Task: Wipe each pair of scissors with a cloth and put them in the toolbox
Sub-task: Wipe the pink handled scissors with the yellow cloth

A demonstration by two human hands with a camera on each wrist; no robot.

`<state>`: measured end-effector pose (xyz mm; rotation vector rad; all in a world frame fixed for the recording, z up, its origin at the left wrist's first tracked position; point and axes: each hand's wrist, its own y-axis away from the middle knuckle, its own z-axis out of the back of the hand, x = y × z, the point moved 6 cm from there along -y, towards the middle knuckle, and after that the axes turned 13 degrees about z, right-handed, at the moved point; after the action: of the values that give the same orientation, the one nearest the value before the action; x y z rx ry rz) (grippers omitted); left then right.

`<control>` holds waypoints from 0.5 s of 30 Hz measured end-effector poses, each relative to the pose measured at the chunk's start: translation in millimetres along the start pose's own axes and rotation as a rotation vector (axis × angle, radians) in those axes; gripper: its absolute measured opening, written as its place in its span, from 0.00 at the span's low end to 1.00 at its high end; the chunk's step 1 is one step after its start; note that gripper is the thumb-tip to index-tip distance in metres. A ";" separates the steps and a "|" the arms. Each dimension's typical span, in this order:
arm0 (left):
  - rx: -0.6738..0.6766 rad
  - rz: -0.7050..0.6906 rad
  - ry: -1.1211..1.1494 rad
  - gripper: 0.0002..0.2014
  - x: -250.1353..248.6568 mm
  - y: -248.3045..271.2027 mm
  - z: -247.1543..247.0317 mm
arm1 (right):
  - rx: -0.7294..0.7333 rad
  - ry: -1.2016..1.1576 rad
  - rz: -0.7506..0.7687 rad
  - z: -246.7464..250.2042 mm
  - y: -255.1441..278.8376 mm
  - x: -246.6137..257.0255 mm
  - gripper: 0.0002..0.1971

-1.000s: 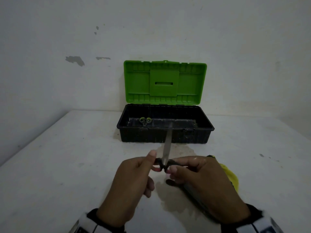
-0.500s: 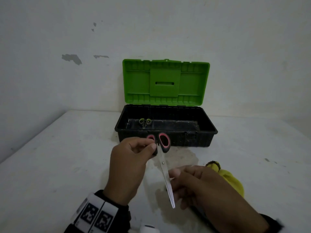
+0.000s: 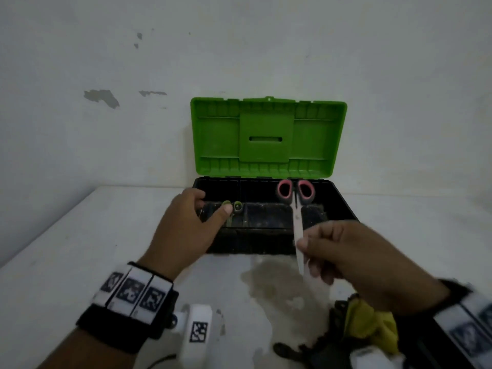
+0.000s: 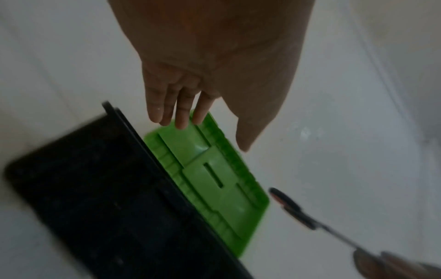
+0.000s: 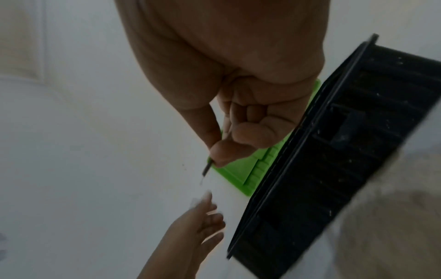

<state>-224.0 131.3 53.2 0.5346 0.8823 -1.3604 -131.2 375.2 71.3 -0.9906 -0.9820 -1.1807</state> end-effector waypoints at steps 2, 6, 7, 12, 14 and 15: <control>0.037 -0.023 -0.210 0.41 13.5 -30.8 -6.0 | -0.004 0.073 -0.032 14.4 -30.3 0.2 0.10; 0.227 -0.062 -0.385 0.49 28.0 -61.4 -31.7 | 0.030 0.211 -0.101 24.2 -90.1 -9.6 0.11; 0.268 -0.028 -0.429 0.55 31.8 -62.8 -36.3 | 0.042 0.247 -0.128 23.5 -102.8 -15.4 0.10; 0.418 0.091 -0.566 0.73 42.2 -59.3 -45.6 | 0.174 0.449 -0.295 10.0 -153.5 -47.8 0.07; 0.437 0.107 -0.572 0.72 39.9 -54.8 -43.0 | 0.212 0.482 -0.357 4.1 -163.9 -57.3 0.08; 0.435 0.102 -0.572 0.72 40.0 -55.3 -43.3 | 0.235 0.498 -0.386 1.5 -167.8 -62.3 0.07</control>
<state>-288.8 131.5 4.7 0.4718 0.0905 -1.5071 -304.5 374.6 26.9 -0.2963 -0.8981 -1.4966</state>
